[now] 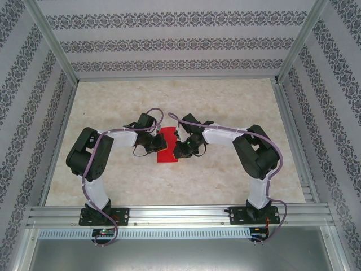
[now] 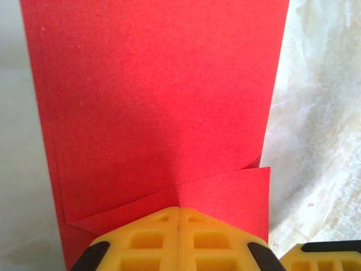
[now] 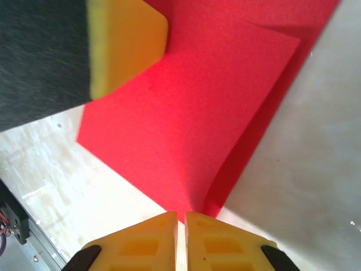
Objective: Fold a paper plane with a square sheet of paper (pick it up from the middle)
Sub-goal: Fold the triangle a second time at the center of the table.
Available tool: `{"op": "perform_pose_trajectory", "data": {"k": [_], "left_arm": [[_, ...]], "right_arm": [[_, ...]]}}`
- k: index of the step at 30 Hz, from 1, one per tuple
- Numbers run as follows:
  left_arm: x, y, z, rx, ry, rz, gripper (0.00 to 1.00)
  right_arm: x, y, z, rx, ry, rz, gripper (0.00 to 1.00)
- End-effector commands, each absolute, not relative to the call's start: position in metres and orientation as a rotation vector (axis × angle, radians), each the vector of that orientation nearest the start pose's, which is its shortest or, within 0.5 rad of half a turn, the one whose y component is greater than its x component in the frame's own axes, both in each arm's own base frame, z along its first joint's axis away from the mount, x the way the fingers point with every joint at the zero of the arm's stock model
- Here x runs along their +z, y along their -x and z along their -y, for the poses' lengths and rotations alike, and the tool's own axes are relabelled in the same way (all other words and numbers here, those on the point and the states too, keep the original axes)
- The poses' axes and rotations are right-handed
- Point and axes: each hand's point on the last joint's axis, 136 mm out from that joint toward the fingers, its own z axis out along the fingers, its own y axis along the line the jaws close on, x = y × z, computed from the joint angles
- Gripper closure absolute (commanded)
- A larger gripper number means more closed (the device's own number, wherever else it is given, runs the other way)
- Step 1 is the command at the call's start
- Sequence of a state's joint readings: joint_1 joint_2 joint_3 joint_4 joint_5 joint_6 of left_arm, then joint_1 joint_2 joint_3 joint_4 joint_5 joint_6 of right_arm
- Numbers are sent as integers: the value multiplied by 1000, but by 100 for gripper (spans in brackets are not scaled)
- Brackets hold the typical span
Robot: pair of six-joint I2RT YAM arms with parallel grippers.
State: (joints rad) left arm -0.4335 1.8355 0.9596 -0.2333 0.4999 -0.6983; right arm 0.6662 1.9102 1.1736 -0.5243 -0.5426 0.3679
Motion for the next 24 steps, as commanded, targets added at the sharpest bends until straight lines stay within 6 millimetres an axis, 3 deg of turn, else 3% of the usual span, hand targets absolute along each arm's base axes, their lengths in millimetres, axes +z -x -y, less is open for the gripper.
{"op": "perform_pose_trajectory", "data": {"k": [1,10,24], "left_arm": [[-11,-303,224,-814,272,-2960,96],[-11,-303,224,-808,286,-2962,96],[-13,-302,223,-791,295,-2966,96]], "right_arm": [[39,-261,-326,952,597,-2904,87],[18,-253,-324,882,622,-2968,87],[-7,-222,-293,826,597,-3072,88]]}}
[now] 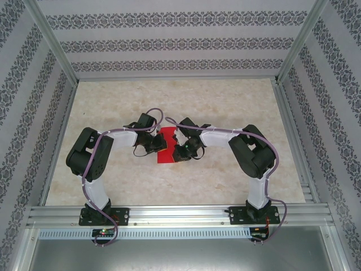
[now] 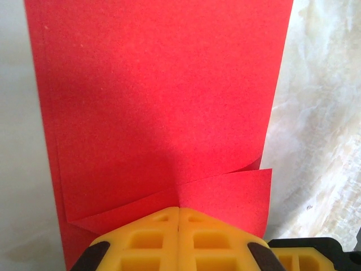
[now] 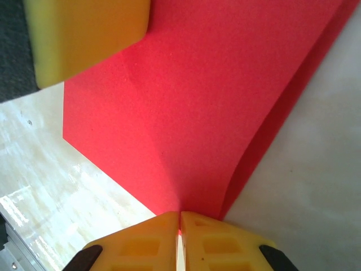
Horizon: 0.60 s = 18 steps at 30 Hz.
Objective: Fold a paper plane with a square sheet of paper (pick it up from the middle)
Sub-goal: Fold the triangle a second time at the center of the table.
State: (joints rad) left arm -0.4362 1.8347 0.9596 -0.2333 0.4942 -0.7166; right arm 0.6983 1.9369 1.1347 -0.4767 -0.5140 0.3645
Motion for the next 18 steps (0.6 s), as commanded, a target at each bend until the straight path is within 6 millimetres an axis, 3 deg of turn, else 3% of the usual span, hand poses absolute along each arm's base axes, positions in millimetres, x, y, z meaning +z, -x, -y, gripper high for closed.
{"op": "perform_pose_trajectory", "data": {"k": [1,5,11,18], "left_arm": [[-14,-301,222,-789,297,-2970,96],[-14,-301,222,-789,293,-2968,96],[-12,-302,223,-795,292,-2963,96],[-11,-302,223,-796,292,-2958,96]], "right_arm": [[-7,-219,-292,835,590,-3074,88],[8,-218,-290,892,563,-3041,88],[49,-249,-304,936,528,-2880,87],[47,-270,-327,948,505,-2855,88]]}}
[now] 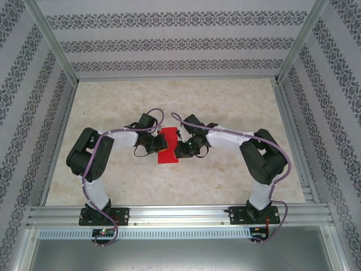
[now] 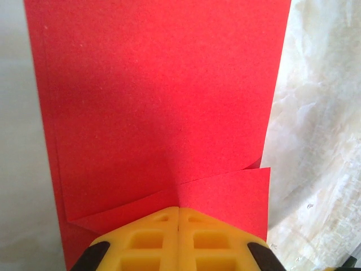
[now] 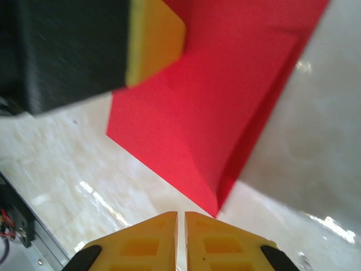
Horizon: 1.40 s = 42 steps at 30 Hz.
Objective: Fold a paper plane with a square sheet of paper (pick it up from the middle)
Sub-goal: Fold the triangle a second time at the center of the table.
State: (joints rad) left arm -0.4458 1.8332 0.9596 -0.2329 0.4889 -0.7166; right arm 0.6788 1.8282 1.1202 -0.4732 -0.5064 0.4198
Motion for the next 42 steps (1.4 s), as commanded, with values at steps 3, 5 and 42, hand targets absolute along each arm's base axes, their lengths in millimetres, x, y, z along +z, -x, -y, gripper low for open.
{"op": "perform_pose_trajectory", "data": {"k": [3,5,42], "left_arm": [[-11,-302,224,-798,289,-2961,96],[-11,-302,224,-797,288,-2959,96],[40,-296,282,-1154,152,-2795,97]], "right_arm": [[43,-274,-334,951,506,-2861,88],[38,-274,-334,943,499,-2877,88],[-11,-256,-293,727,383,-3065,92]]}}
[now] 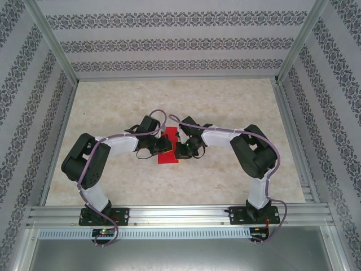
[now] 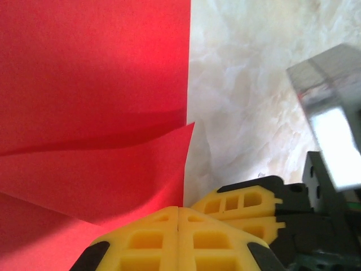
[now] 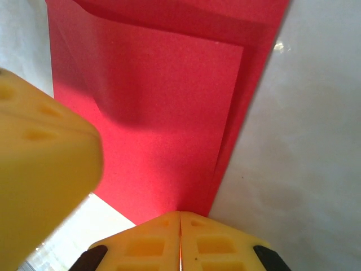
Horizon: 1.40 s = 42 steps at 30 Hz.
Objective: Fold a paper plane with a square sheet of paper (pick it up from the middle)
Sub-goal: Fold the triangle a second time at the center of the table.
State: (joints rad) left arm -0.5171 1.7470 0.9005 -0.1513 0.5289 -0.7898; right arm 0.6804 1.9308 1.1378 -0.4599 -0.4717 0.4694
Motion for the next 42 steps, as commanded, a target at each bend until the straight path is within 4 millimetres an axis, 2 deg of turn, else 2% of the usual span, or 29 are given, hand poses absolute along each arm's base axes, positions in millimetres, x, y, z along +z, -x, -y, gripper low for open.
{"op": "perform_pose_trajectory", "data": {"k": [1,10,16,22,31,42], "left_arm": [[37,-295,282,-1148,153,-2807,97],[6,-289,271,-1023,202,-2896,98],[-5,-289,259,-901,197,-2933,98],[-1,-297,254,-877,169,-2919,96],[15,-320,248,-958,155,-2845,88],[10,-340,209,-981,230,-2783,88]], "right_arm": [[-12,-255,-293,722,380,-3069,92],[-23,-250,-283,648,365,-3114,92],[-36,-243,-269,533,379,-3162,93],[-49,-235,-250,377,391,-3216,93],[-65,-227,-228,195,400,-3259,93],[-70,-225,-225,173,401,-3271,93]]}}
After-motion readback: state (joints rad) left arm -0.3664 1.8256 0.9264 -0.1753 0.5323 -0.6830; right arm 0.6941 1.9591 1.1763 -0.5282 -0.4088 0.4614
